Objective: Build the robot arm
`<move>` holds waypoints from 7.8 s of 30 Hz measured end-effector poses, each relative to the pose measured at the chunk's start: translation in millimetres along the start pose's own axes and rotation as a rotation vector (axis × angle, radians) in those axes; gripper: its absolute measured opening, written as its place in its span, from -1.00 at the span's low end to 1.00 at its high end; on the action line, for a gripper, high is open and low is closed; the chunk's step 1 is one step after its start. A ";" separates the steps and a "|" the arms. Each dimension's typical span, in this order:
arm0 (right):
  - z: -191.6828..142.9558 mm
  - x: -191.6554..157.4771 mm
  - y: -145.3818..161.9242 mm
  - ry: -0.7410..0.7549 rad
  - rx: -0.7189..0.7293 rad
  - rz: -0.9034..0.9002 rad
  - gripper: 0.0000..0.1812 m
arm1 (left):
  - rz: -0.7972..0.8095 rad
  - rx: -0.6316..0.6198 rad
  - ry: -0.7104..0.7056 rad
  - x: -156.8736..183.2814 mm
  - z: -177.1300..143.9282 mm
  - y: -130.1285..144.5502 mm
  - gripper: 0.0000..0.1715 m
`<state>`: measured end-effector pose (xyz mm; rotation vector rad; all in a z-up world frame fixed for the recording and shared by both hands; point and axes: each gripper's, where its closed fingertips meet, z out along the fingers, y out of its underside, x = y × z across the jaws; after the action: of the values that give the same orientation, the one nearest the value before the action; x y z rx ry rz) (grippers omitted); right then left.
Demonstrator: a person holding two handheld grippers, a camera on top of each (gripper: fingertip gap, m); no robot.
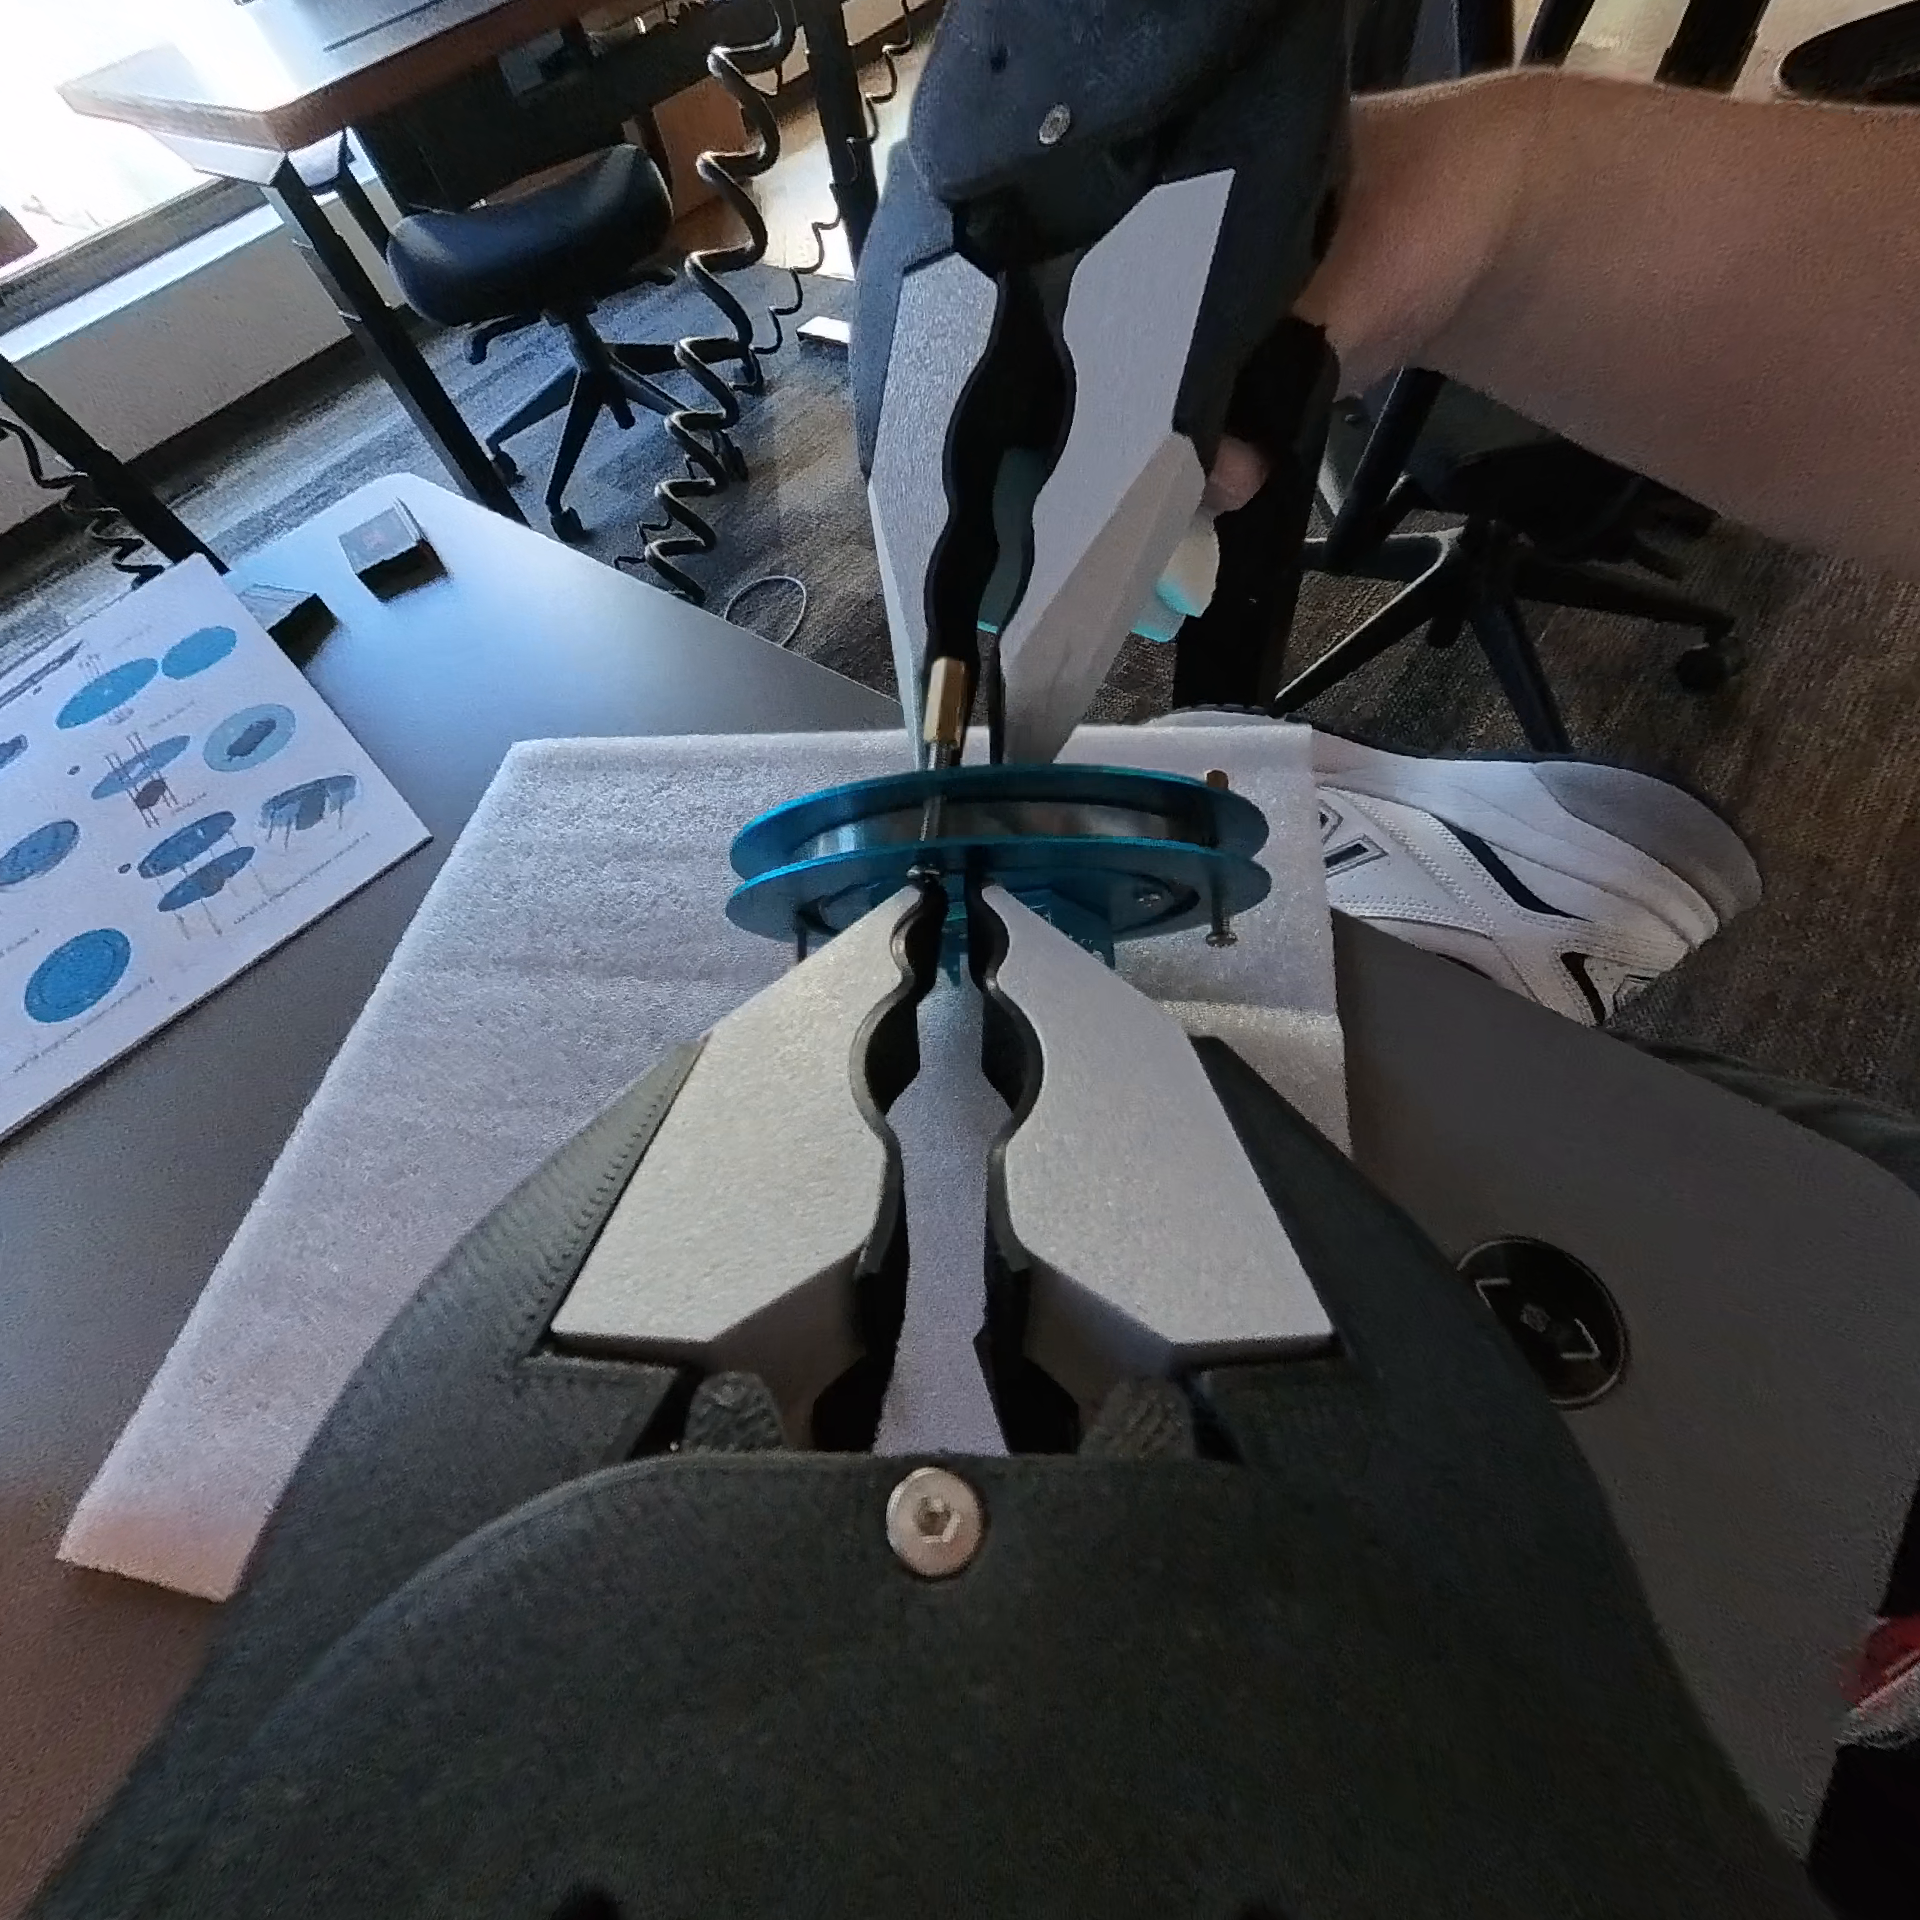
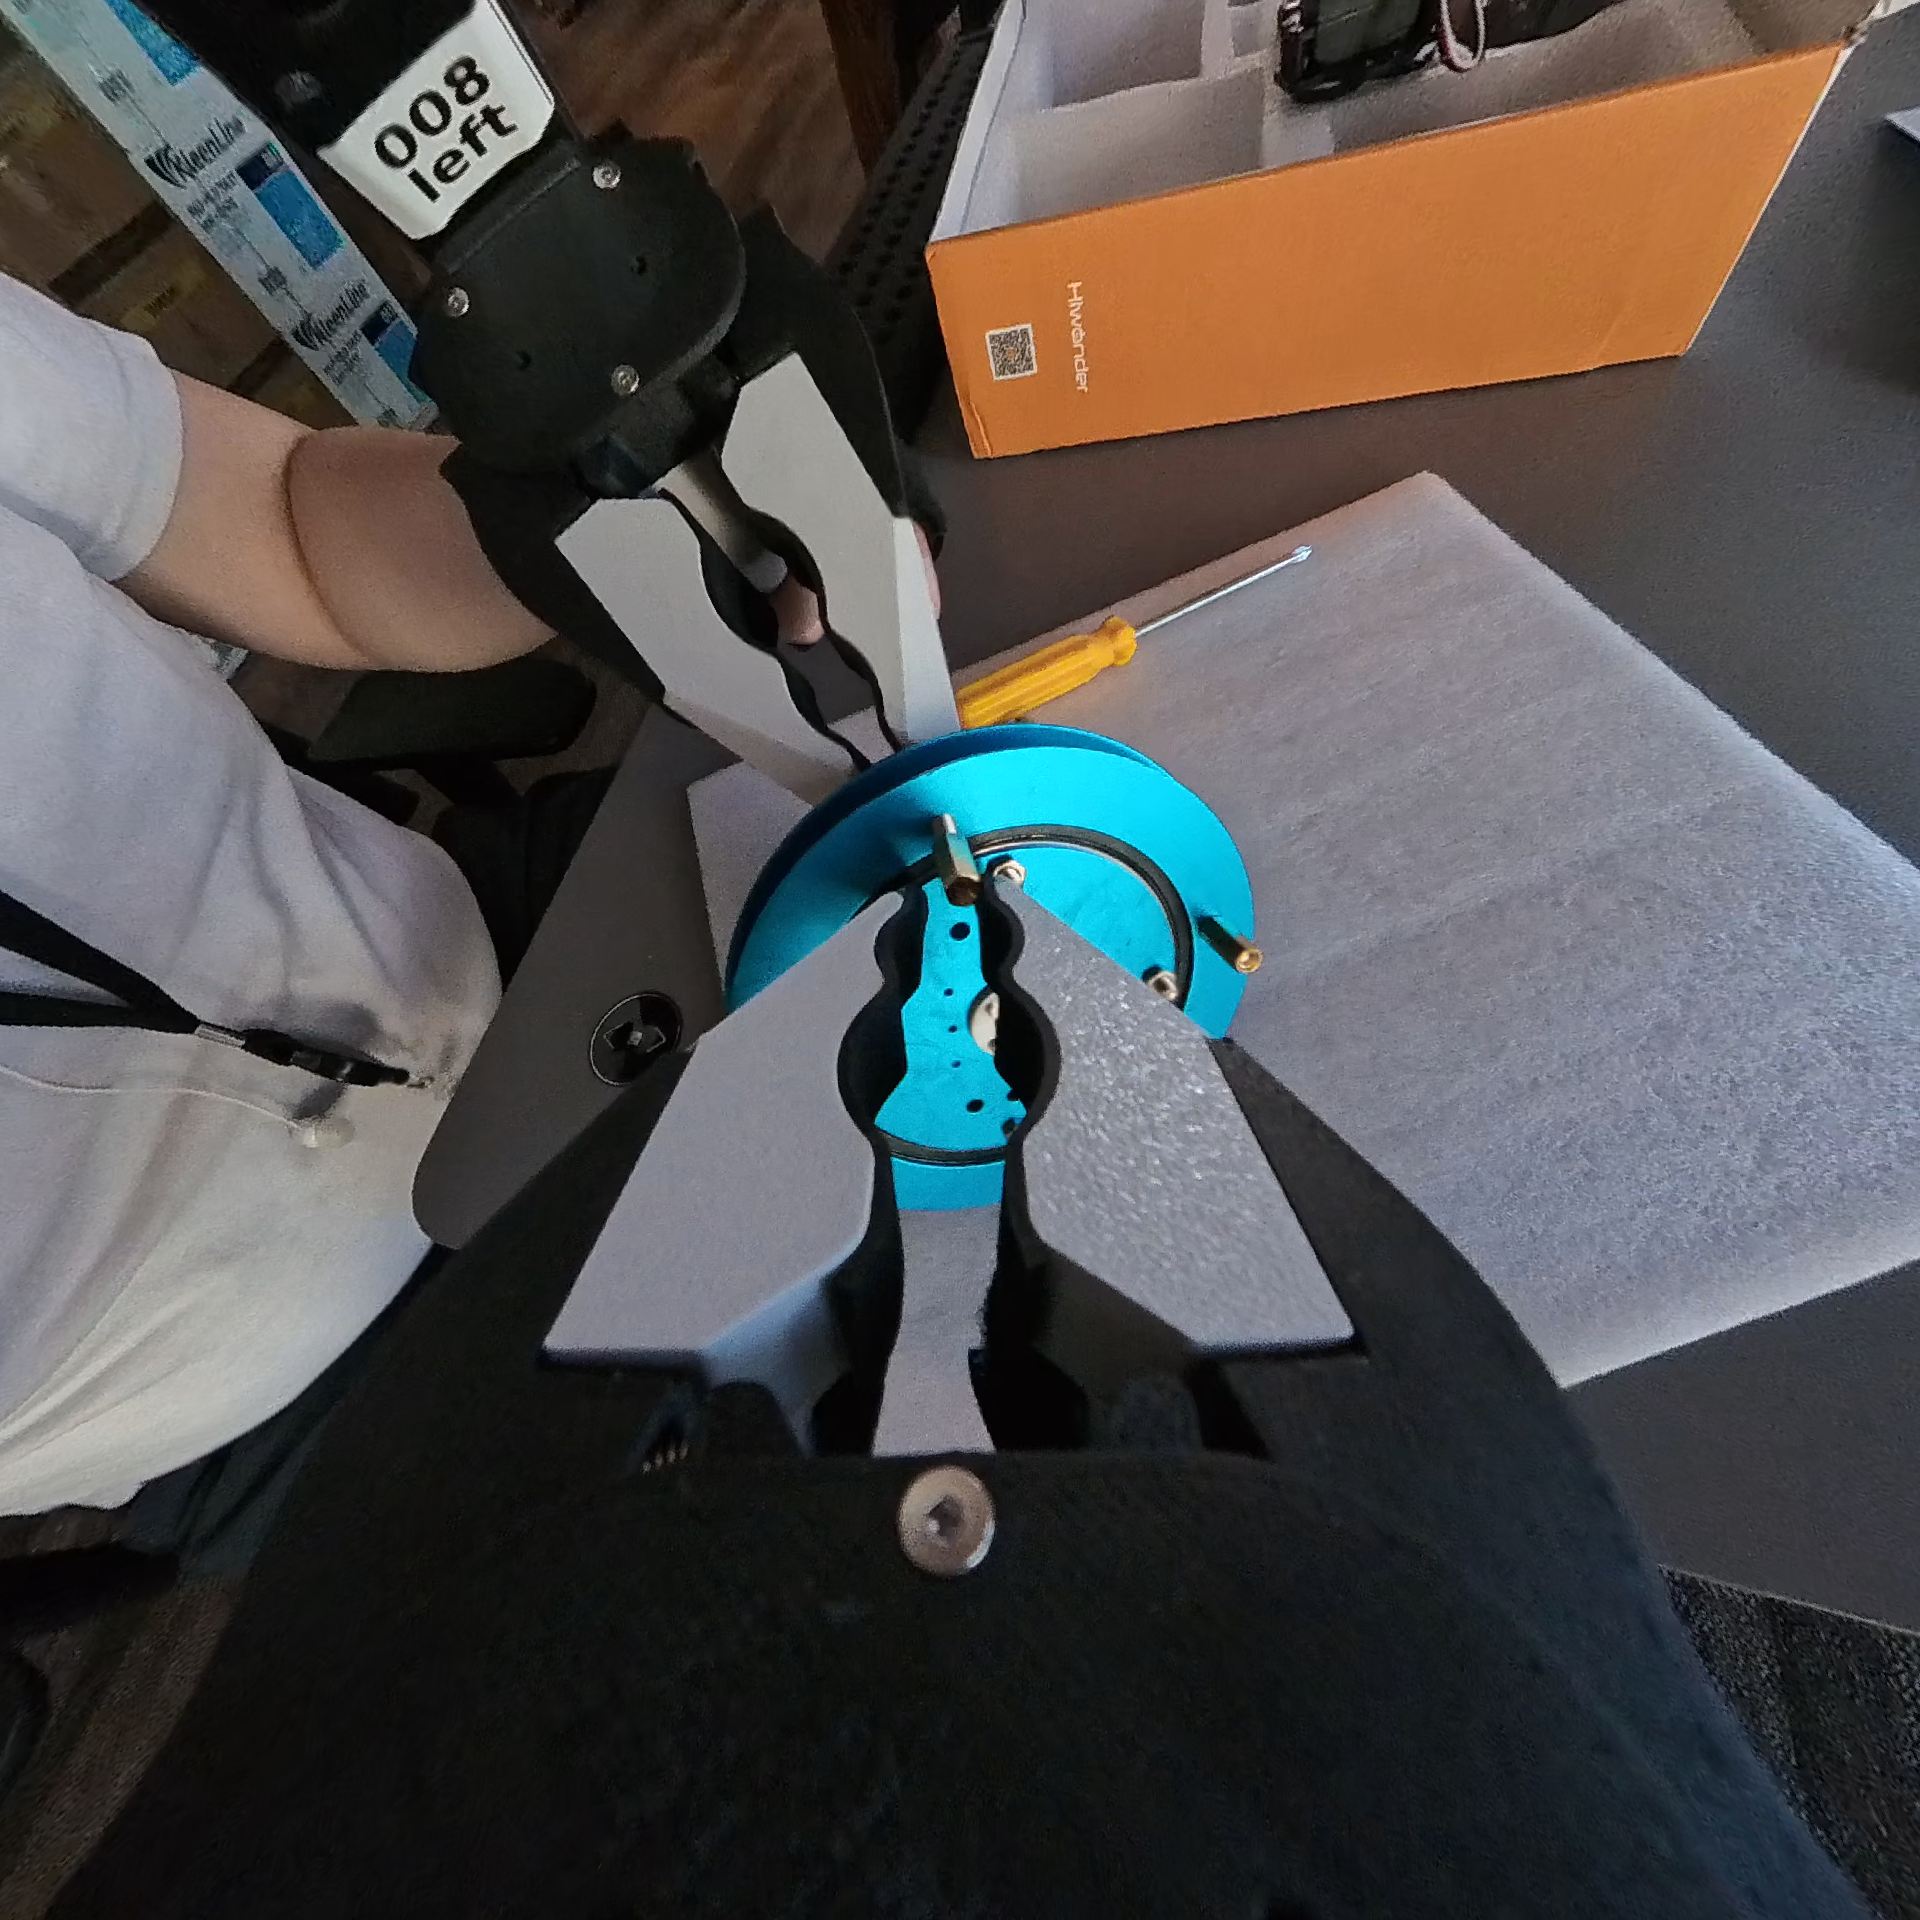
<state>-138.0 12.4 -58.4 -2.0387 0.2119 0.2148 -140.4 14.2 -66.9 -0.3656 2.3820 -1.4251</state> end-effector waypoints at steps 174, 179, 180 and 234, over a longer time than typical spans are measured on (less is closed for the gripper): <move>34.7 -35.2 -26.6 0.053 0.474 0.054 -0.96 | -0.229 -1.000 -0.451 -82.1 -123.4 175.4 -1.00; 34.5 -37.6 -26.0 0.042 0.477 0.057 -0.96 | -0.382 -0.800 -0.466 -79.6 -119.6 165.5 -1.00; 34.6 -37.5 -26.0 0.043 0.477 0.057 -0.96 | -0.478 -0.716 -0.448 -77.8 -117.1 157.1 -0.86; 49.0 -38.8 -31.2 0.074 0.385 0.045 -0.96 | 0.330 -0.248 0.228 -32.4 -96.9 111.0 -0.79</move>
<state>-171.0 72.4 -44.6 -1.6613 0.3196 0.1154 -156.1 155.4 -117.5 0.1389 2.6542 -1.0755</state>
